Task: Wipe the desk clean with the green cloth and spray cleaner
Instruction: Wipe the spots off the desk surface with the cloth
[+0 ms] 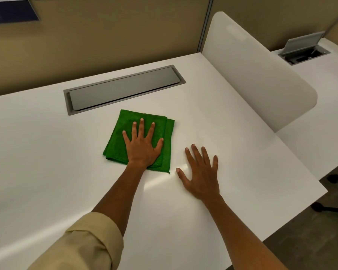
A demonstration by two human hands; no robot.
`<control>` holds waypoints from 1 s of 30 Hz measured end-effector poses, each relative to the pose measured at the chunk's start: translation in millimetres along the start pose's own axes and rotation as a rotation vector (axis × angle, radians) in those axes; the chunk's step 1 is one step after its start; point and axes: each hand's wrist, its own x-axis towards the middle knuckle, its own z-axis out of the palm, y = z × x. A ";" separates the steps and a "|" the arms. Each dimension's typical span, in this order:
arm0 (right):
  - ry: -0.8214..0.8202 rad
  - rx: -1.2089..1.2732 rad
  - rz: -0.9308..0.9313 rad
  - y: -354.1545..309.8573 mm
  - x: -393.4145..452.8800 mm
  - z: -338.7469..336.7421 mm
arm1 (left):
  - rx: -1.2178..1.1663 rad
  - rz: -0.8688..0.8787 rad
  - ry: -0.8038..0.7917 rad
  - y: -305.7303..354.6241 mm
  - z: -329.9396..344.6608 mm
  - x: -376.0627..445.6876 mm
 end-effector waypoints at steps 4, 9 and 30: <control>-0.011 -0.001 0.004 0.3 -1.3 2.0 | 0.005 -0.090 0.018 -54.5 -6.7 -21.3; -0.036 0.002 0.004 -1.8 -1.3 1.7 | 0.007 -0.227 0.034 -127.3 -14.2 -62.5; -0.058 -0.038 0.016 -5.5 -3.1 0.1 | 0.019 -0.385 0.095 -154.5 -9.4 -193.5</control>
